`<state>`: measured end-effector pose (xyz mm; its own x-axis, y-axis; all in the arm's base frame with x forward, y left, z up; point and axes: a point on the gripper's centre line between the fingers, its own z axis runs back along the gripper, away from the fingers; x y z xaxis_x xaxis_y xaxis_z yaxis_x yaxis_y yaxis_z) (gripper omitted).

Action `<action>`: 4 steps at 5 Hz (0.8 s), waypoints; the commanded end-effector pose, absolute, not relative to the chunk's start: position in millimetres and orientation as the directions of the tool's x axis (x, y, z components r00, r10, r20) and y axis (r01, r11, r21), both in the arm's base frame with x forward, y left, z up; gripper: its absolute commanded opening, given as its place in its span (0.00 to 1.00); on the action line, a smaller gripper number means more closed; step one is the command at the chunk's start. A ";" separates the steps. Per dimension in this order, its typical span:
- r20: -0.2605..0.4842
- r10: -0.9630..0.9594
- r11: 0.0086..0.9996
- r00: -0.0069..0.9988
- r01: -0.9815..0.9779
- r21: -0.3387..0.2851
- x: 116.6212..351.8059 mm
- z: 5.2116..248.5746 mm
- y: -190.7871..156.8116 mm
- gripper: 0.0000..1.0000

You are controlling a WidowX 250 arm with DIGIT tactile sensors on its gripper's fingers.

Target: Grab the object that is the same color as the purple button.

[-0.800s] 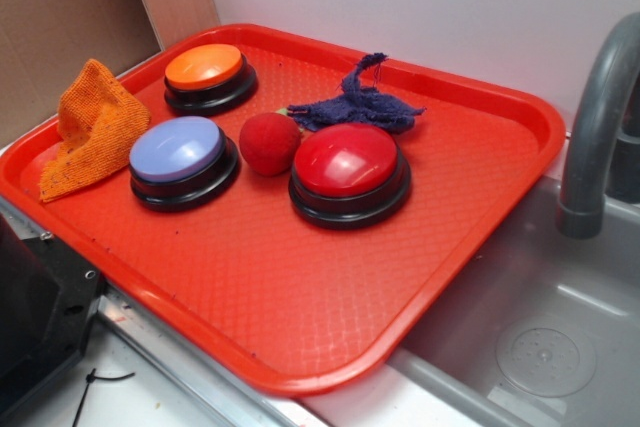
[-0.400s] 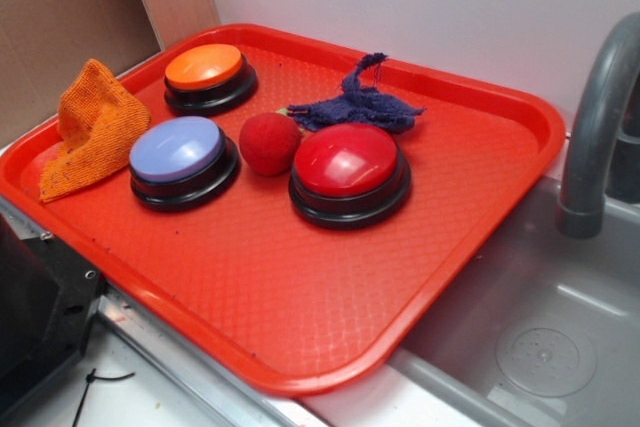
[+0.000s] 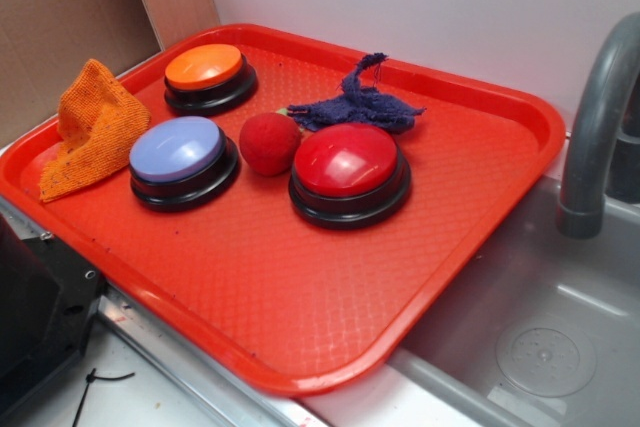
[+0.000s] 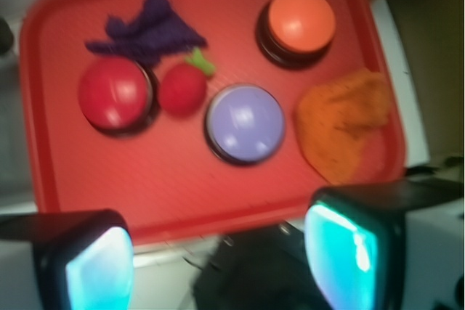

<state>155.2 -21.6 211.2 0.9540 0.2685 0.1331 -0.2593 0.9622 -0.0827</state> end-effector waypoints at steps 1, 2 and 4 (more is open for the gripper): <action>0.183 0.622 0.782 0.761 -0.593 -0.191 227.0 170.4 -24.0 1.00; 0.259 0.682 0.731 0.684 -0.649 -0.211 253.1 147.5 -28.4 1.00; 0.334 0.632 0.771 0.699 -0.609 -0.186 303.0 104.1 -32.7 1.00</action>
